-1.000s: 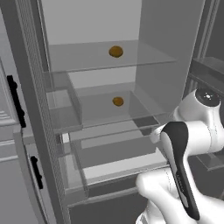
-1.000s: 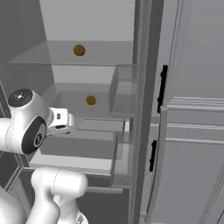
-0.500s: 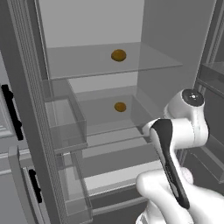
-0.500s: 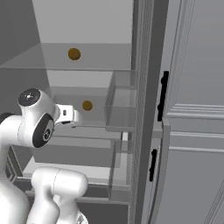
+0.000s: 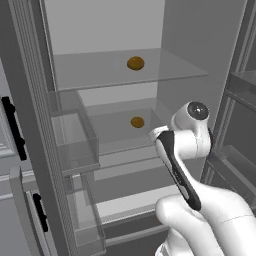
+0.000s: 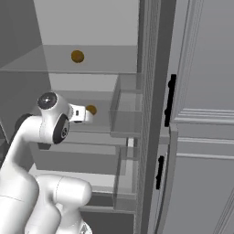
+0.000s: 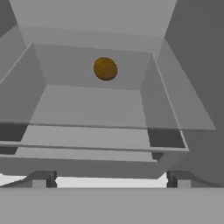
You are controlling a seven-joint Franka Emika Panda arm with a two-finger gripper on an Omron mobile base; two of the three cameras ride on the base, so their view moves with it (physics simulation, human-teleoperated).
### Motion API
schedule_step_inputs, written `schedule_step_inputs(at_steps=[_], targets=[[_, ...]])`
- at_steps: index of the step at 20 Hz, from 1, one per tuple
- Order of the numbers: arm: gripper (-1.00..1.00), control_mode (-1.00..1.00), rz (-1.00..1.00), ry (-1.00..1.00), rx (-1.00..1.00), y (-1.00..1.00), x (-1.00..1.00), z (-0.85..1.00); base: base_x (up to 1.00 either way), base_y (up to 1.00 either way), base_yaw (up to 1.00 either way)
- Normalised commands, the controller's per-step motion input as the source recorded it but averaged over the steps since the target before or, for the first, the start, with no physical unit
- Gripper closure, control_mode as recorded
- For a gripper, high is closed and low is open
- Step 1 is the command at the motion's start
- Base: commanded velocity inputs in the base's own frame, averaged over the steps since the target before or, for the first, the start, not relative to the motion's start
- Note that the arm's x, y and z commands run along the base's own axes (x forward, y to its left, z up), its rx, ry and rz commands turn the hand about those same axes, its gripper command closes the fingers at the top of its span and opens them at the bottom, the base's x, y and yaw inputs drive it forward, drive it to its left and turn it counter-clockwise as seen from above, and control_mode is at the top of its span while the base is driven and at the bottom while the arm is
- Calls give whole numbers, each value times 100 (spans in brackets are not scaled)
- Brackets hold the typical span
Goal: Place one avocado and one chicken drumstick in each tupperware on the nearby counter, to pack two identical lunches.
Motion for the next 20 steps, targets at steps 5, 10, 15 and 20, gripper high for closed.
schedule_step_inputs(at_steps=[5,10,15,20], targets=[[-100,-100,0,4,8,26,67,-15,0,0,0],[-100,-100,-3,0,0,0,59,-13,0,0,0],[-100,-100,-2,2,0,0,79,-30,0,0,0],[-100,-100,0,8,0,0,89,-21,0,0,0]])
